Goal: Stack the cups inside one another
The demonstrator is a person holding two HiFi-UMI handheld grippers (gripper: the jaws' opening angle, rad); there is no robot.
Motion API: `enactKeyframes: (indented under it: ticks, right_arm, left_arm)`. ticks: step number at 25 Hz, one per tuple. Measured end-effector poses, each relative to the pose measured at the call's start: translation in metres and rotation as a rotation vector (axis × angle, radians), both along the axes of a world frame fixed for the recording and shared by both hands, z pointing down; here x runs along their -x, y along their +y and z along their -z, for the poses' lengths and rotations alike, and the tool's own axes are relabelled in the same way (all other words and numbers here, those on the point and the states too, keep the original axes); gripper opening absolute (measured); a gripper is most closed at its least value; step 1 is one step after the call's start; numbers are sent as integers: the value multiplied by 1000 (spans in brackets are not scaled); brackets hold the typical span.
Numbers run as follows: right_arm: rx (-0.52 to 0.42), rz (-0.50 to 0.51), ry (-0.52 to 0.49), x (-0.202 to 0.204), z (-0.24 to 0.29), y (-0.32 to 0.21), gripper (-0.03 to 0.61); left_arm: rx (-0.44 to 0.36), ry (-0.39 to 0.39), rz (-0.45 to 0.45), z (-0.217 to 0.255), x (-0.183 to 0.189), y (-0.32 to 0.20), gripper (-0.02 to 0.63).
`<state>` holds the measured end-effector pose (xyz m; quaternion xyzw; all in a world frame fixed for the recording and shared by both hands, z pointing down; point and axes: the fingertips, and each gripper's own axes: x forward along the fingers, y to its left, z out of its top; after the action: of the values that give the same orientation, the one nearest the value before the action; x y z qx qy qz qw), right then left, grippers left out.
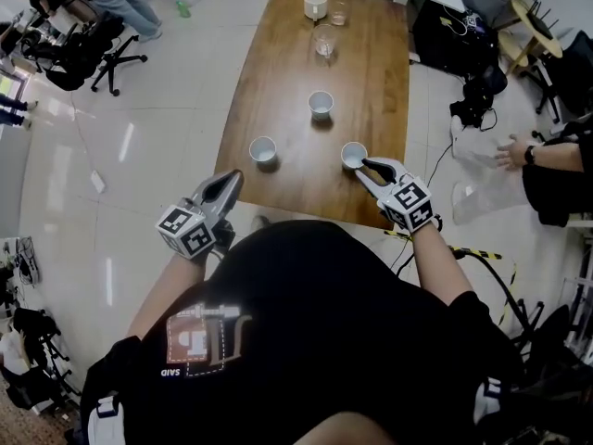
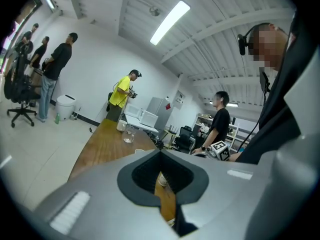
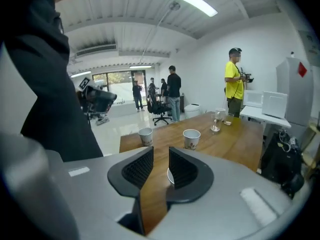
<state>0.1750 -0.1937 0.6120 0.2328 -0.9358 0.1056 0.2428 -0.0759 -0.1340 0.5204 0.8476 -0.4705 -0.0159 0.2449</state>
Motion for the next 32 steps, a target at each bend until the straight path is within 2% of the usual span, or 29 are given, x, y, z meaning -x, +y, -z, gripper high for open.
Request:
enactKeyframes:
  ticks: [5, 8, 11, 15, 20, 25, 32]
  right_arm:
    - [-81, 134, 357, 8, -49, -6, 127]
    - [-82, 197, 542, 10, -73, -4, 135]
    - [-58, 258, 680, 9, -91, 0, 140]
    - [-39, 317, 789, 8, -109, 3, 117]
    - [-52, 348, 841, 6, -116, 3, 27]
    - [-61, 337, 775, 18, -92, -9, 23]
    - [-170, 252, 664, 57, -12, -92, 23]
  left_arm:
    - [3, 24, -87, -10, 7, -31, -6]
    - [-1, 23, -151, -11, 18, -39, -6]
    - [-9, 19, -197, -11, 28, -43, -6]
    - [-2, 27, -197, -16, 42, -43, -6]
    - [0, 40, -144, -18, 61, -39, -6]
    - [0, 55, -96, -20, 71, -36, -6]
    - [-19, 74, -36, -13, 81, -30, -6]
